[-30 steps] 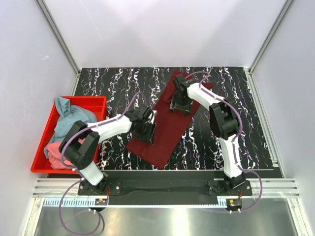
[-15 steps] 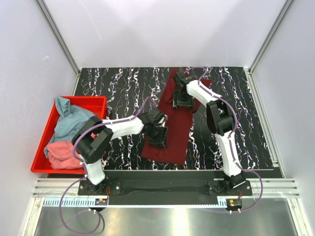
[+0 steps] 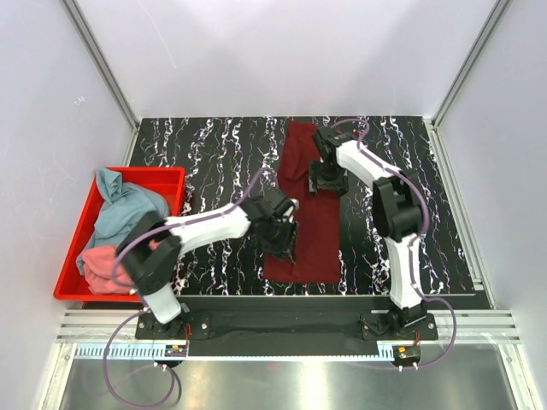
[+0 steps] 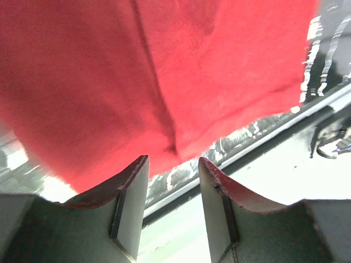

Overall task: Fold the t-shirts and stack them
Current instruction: Fold the tshirt

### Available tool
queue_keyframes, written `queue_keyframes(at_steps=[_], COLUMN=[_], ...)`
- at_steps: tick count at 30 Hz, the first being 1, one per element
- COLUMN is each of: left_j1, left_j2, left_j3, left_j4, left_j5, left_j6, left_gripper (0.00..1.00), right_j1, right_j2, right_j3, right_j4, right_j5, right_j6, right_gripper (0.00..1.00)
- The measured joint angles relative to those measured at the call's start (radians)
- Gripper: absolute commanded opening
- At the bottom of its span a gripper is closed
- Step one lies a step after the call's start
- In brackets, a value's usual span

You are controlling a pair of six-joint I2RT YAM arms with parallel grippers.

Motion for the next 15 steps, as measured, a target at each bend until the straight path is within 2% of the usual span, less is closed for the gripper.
queue_keyframes(at_steps=[6,9,15], left_j1=[0.103,0.174,0.226], left_j2=[-0.222,-0.292,-0.293], left_j3=[-0.003,-0.052,-0.231], left_j4=[-0.052,-0.048,-0.038], left_j5=[-0.028,-0.016,0.052], left_j6=[0.066,0.078,0.08], left_gripper=[0.46,0.46,0.48], right_j1=[-0.007,-0.007,-0.007], right_j2=[-0.332,-0.497,-0.704], right_j3=[-0.301,-0.434,-0.787], right_j4=[-0.014,-0.007,0.072], right_j5=[-0.081,-0.109,-0.22], right_j6=[0.043,0.066,0.161], right_gripper=[0.76,0.74,0.73])
